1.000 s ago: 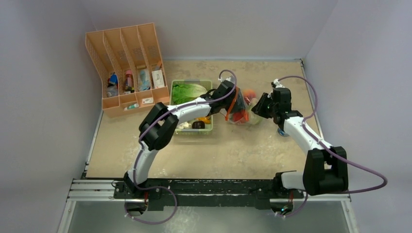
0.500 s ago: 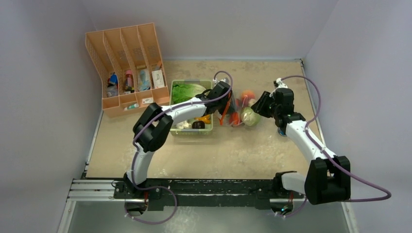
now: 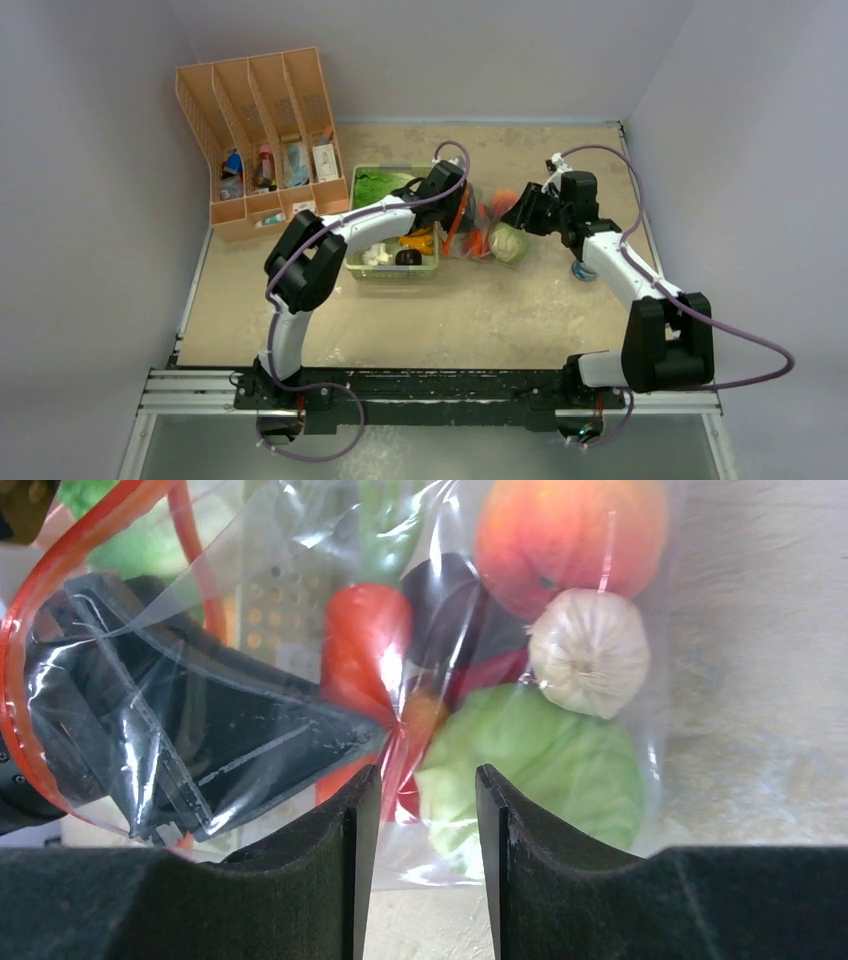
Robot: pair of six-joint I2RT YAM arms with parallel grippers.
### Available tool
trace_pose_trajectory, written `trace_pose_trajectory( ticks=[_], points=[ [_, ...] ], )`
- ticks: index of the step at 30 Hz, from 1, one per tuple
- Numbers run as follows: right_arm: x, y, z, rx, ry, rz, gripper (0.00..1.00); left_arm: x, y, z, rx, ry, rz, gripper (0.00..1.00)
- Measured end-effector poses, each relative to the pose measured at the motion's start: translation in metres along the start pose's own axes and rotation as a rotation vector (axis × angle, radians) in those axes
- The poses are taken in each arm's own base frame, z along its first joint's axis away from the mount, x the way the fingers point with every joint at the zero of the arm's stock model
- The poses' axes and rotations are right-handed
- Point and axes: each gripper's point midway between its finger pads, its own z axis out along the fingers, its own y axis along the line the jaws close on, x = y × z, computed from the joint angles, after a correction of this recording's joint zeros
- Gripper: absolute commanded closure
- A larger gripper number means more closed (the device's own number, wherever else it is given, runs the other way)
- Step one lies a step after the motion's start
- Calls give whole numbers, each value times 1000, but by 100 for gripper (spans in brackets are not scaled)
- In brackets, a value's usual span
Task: Open the zip-top bag and remove the fake food
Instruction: Pick up the fake vegetable from the zipper food storage bag.
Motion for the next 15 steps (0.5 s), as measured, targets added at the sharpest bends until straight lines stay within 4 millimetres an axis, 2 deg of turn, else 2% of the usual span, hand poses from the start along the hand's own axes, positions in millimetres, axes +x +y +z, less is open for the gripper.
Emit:
trace_pose_trajectory(
  ticks=[3, 7, 15],
  points=[
    [8, 5, 9, -53, 49, -11, 57, 3, -1, -1, 10, 18, 6, 79],
    [20, 0, 20, -56, 95, 6, 56, 4, 0, -1, 12, 25, 17, 79],
    [18, -24, 22, 64, 38, 32, 56, 10, -3, -3, 36, 58, 30, 82]
  ],
)
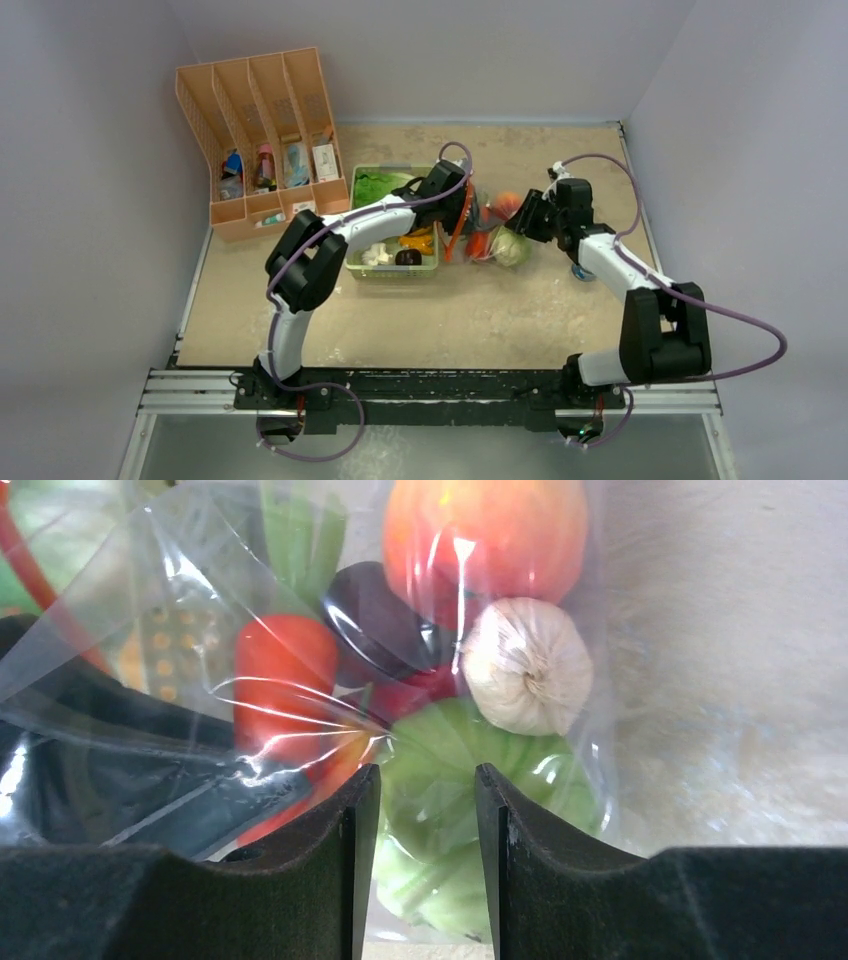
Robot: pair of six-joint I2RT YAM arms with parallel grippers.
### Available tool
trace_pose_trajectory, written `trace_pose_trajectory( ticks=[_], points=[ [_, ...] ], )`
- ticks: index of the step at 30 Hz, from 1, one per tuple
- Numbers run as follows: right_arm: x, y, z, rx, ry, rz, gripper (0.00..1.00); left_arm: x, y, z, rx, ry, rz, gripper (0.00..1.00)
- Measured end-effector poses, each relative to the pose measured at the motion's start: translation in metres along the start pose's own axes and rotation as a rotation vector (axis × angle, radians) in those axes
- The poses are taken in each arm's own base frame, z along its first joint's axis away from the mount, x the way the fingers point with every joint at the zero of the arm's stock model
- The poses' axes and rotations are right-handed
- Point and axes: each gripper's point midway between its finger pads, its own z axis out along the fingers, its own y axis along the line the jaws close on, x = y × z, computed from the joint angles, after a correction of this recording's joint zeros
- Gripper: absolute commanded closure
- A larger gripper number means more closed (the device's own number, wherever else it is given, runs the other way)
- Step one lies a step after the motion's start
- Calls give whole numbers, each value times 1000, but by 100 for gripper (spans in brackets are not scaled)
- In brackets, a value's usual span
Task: Open the zip-top bag and remove the fake food
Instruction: Pick up the fake vegetable from the zipper food storage bag.
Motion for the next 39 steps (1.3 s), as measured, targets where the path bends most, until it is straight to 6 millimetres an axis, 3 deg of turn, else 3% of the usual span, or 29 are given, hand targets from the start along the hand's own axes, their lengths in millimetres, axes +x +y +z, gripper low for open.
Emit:
trace_pose_trajectory(
  ticks=[12, 16, 20, 23, 27, 31, 35, 39],
  points=[
    [-24, -35, -51, 272, -171, 20, 52, 23, -48, 20, 173, 65, 30, 86],
    [-37, -25, -65, 249, -223, 4, 51, 24, -53, 20, 189, 59, 37, 87],
    [-49, 2, -73, 128, -252, -29, 57, 22, -49, 20, 180, 54, 33, 87],
    [-46, 20, -70, 25, -224, -47, 61, 22, -40, 20, 161, 52, 24, 87],
    [-38, 26, -57, -24, -171, -23, 61, 20, -28, 20, 138, 50, 11, 86],
    [-23, 19, -35, -25, -100, 9, 64, 14, -24, 17, 132, 41, 4, 86],
    [6, -3, -5, 26, 22, 40, 63, 10, -23, 14, 127, 33, 7, 86],
    [2, -8, 1, 50, 2, 49, 61, 7, -16, 5, 96, 30, 25, 86]
  ],
)
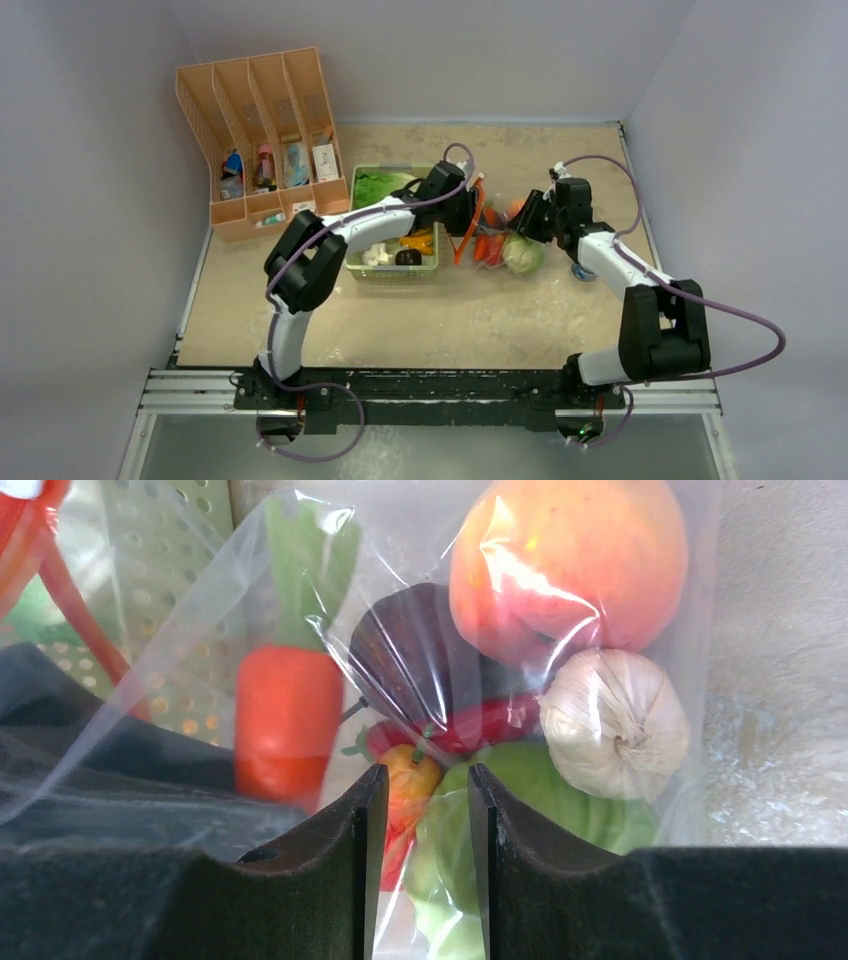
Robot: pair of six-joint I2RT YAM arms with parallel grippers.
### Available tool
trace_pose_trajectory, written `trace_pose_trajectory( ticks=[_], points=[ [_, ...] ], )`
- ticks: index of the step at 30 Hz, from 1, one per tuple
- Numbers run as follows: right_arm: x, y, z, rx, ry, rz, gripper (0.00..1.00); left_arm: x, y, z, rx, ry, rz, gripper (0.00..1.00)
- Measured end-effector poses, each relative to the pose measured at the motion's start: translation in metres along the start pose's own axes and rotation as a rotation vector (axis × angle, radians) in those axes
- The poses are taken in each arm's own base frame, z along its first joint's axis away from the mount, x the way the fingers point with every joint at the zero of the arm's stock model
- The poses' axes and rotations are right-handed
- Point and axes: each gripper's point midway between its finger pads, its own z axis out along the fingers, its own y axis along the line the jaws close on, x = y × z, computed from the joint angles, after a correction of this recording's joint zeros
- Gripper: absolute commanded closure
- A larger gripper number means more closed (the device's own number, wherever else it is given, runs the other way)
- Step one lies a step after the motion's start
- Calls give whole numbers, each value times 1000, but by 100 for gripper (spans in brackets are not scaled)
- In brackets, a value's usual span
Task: Open the zip-top bag and remove the fake food
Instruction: Pick up the fake vegetable from the zipper food storage bag.
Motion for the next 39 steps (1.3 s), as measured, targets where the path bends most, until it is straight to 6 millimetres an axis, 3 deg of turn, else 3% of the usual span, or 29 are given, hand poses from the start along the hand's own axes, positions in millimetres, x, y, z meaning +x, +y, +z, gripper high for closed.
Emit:
trace_pose_trajectory(
  ticks=[8, 15, 29, 34, 39],
  points=[
    [-4, -5, -3, 33, -22, -2, 61, -20, 21, -32, -39, -4, 33, 86],
    [-3, -5, -3, 34, -19, -2, 60, -14, 28, -40, -56, 24, 29, 87],
    [-2, -3, -4, 22, -10, -8, 59, -9, 33, -59, -66, 96, 51, 93],
    [-1, -2, -4, 12, -7, -9, 59, -16, 24, -76, -54, 71, 61, 100],
    [-1, -2, -4, 11, -7, -11, 59, -21, 15, -94, -43, 32, 81, 100]
  ],
)
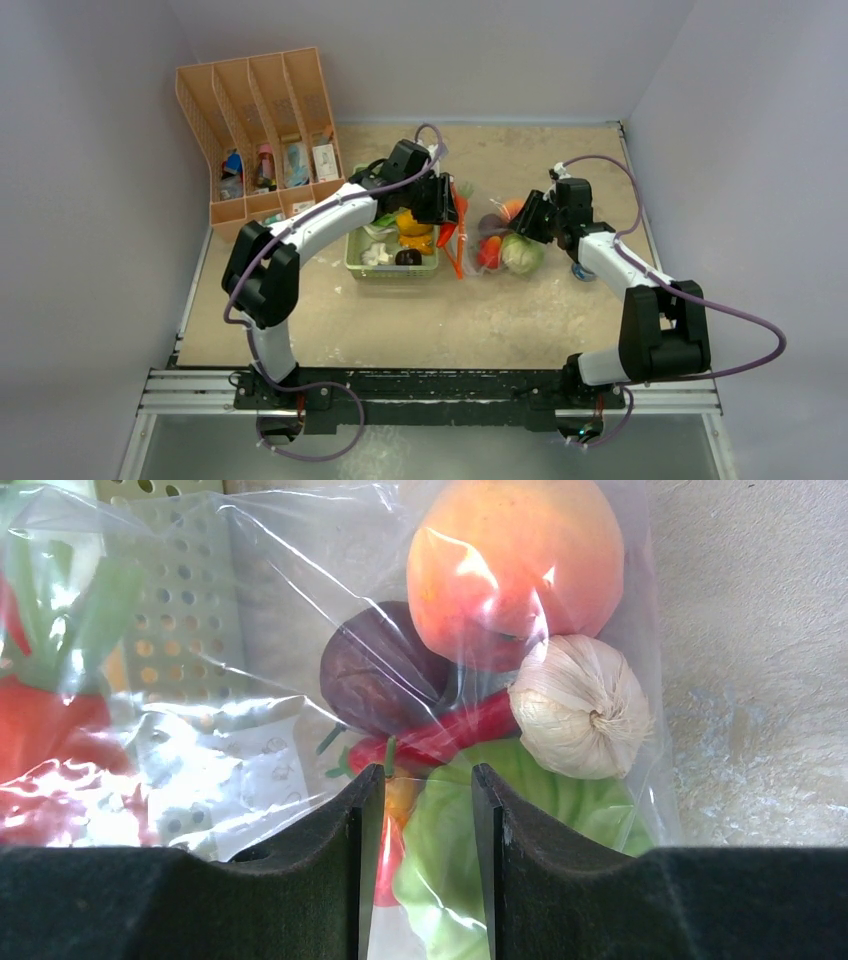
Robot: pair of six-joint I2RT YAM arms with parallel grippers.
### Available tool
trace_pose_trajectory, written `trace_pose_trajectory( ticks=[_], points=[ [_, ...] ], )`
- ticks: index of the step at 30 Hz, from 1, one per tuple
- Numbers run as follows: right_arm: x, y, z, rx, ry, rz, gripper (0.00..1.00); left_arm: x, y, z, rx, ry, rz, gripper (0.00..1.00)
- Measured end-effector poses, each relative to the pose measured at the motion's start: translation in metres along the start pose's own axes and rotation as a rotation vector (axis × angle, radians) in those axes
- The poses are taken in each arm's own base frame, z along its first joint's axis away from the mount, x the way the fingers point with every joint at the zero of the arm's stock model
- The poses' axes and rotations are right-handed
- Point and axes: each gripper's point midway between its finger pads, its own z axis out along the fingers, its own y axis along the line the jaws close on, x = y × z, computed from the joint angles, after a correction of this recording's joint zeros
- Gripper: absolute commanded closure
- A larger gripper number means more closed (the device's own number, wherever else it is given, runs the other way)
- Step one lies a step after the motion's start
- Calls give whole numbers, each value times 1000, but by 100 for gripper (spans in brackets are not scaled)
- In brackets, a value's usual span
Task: Open the zip-top bag and remove the fake food
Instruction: Pick up the fake vegetable from the zipper food storage bag, then place the fake vegetable in the bin.
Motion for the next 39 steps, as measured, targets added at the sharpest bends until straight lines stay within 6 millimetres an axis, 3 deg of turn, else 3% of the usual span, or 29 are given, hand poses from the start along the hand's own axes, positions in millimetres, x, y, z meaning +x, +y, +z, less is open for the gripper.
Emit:
trace_pose_trajectory(
  ticks=[4, 13, 21, 27, 33, 39],
  points=[
    [0, 1, 0, -4, 2, -6, 59, -1, 5, -5, -21, -5, 24, 100],
    [1, 0, 0, -4, 6, -16, 59, 22, 34, -14, -131, 92, 100, 100],
    [2, -1, 0, -3, 8, -20, 59, 37, 47, -21, -155, 166, 199, 100],
    [2, -1, 0, -3, 8, -22, 59, 44, 56, -40, -207, 199, 261, 100],
    [2, -1, 0, -3, 8, -23, 59, 38, 60, -66, -227, 155, 302, 100],
    [2, -2, 4, 2, 18, -21, 59, 47, 90, -76, -299, 175, 336, 100]
  ],
)
